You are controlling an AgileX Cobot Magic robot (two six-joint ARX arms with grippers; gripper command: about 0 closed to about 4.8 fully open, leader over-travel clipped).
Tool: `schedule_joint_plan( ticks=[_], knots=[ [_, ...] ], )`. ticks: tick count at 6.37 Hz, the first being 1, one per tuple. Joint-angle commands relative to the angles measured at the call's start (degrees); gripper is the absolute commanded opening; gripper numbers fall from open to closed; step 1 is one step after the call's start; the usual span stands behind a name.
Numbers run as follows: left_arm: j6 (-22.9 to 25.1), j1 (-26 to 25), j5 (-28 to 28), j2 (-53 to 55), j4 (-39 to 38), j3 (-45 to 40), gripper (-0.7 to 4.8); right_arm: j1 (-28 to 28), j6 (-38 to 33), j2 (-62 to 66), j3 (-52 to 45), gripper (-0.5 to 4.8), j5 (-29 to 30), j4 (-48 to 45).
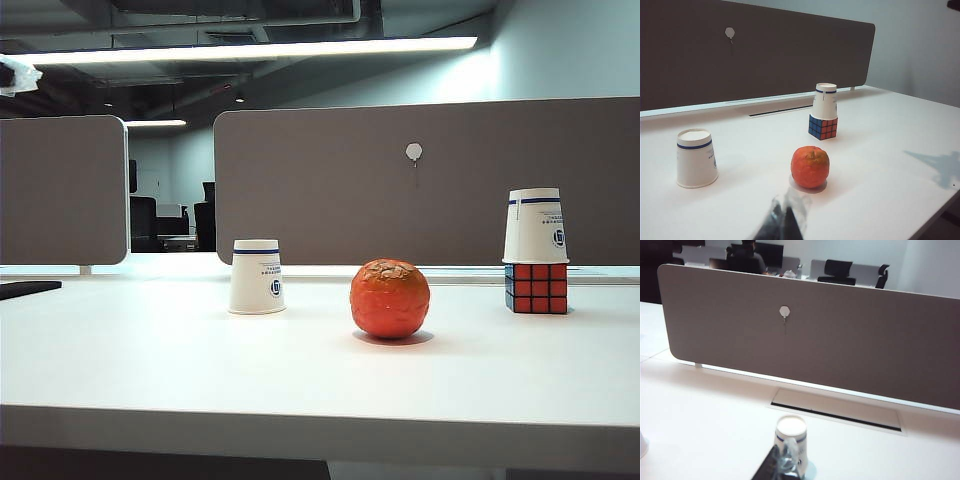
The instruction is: Carefully pick up the cup on the right and stack it on top of the cup on the left.
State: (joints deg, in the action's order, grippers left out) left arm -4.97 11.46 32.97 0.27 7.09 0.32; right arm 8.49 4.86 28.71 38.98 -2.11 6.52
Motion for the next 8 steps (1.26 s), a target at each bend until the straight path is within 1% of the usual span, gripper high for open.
schedule_joint_plan(
  ticks=[1,2,3,4,5,7,8],
  knots=[
    [-0.81,0.02,0.28,0.02,0.98,0.15,-0.05,0.00,0.11,23.41,13.99,-0.05,4.11,-2.75],
    [-1.36,0.02,0.28,0.04,1.09,0.15,-0.05,0.00,0.09,25.77,13.99,-0.05,4.33,-4.48],
    [-1.49,0.02,0.28,0.02,1.42,0.15,-0.05,0.00,-2.14,36.20,13.99,0.05,4.68,-10.03],
    [-1.49,0.02,0.28,0.02,1.46,0.15,-0.05,0.00,-2.29,38.14,13.92,1.49,4.59,-10.01],
    [-1.46,0.02,0.26,0.02,1.68,0.15,-0.05,0.00,-2.23,39.06,13.90,2.83,4.63,-10.08],
    [-1.46,0.02,0.26,0.02,1.88,0.15,-0.05,-0.02,-0.46,39.17,13.88,2.86,4.63,-10.67],
    [-1.46,0.02,0.26,0.02,2.05,0.15,-0.05,-0.02,-0.11,39.36,13.88,3.50,4.70,-10.67]
  ],
)
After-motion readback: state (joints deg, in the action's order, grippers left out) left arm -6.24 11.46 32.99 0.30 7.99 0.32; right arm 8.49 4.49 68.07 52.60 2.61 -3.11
